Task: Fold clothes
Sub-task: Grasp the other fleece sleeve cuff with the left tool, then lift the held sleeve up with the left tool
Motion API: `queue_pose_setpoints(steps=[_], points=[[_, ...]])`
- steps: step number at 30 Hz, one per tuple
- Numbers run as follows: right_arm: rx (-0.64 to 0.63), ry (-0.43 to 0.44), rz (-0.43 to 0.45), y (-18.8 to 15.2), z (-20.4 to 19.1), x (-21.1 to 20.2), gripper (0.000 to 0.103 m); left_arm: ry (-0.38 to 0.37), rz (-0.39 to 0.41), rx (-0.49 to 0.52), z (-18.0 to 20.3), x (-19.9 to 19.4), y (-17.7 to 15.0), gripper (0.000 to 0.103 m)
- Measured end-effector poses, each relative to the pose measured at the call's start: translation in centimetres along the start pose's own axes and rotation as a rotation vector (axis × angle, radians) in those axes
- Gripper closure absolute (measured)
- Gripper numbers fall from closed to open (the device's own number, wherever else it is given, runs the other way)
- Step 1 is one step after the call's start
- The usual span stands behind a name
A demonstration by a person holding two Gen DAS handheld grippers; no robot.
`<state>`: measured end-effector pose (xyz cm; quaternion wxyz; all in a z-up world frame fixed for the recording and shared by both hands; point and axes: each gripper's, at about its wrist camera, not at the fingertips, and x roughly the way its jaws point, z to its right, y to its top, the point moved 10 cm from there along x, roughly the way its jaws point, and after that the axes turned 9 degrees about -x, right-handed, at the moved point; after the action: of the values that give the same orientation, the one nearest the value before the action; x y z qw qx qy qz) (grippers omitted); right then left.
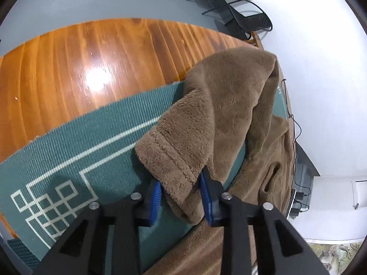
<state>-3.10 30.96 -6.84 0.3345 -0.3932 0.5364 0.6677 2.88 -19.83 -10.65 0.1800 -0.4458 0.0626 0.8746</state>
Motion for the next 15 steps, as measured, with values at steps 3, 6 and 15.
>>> queue_pose_setpoints(steps=[3, 6, 15], points=[[0.002, -0.002, 0.003, 0.0, 0.0, 0.0, 0.001, 0.0, -0.008, 0.012, 0.3, 0.0, 0.2, 0.077], [0.002, -0.002, 0.007, -0.2, 0.0, -0.1, 0.001, -0.003, 0.018, 0.028, 1.2, -0.8, 1.2, 0.078], [0.01, -0.01, 0.012, -0.2, -0.1, -0.1, 0.001, -0.013, 0.242, 0.177, 7.7, -9.1, 9.9, 0.079]])
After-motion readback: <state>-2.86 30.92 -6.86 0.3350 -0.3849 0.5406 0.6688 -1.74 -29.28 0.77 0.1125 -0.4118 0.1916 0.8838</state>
